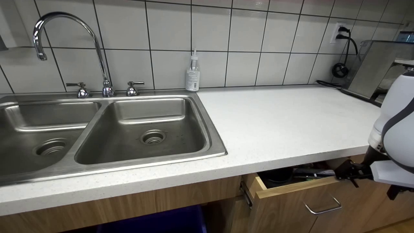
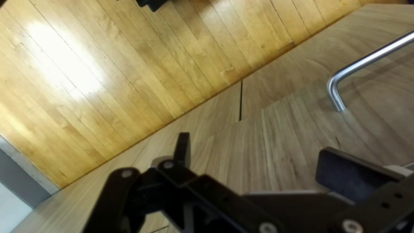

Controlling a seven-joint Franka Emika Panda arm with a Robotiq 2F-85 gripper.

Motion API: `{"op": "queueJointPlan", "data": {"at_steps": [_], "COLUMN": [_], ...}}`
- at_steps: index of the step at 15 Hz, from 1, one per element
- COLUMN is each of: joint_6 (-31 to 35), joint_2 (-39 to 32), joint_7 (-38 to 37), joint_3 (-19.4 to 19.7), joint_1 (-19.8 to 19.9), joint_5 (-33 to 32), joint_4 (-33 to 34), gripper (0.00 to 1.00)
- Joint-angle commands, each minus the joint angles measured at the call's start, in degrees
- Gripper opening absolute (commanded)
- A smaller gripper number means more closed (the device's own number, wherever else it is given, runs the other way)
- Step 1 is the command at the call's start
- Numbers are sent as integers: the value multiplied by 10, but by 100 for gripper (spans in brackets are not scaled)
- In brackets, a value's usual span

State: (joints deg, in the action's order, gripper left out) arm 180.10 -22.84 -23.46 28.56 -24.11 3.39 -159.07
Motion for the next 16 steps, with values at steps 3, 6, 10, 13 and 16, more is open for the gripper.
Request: {"op": "queueJointPlan", "data": {"at_steps": [3, 6, 10, 13, 16], "joint_6": [0, -3, -3, -5, -6], "joint_2": [-8, -7, -13, -15, -8], "joint_7": [14, 12, 10, 10, 18], "joint_3": [-4, -2, 0, 0, 4], "joint_1": [7, 3, 0, 1, -4], "joint_5": [40, 47, 53, 52, 45], "joint_4": [34, 43, 60, 73, 62], "gripper": [100, 100, 100, 100, 100]}}
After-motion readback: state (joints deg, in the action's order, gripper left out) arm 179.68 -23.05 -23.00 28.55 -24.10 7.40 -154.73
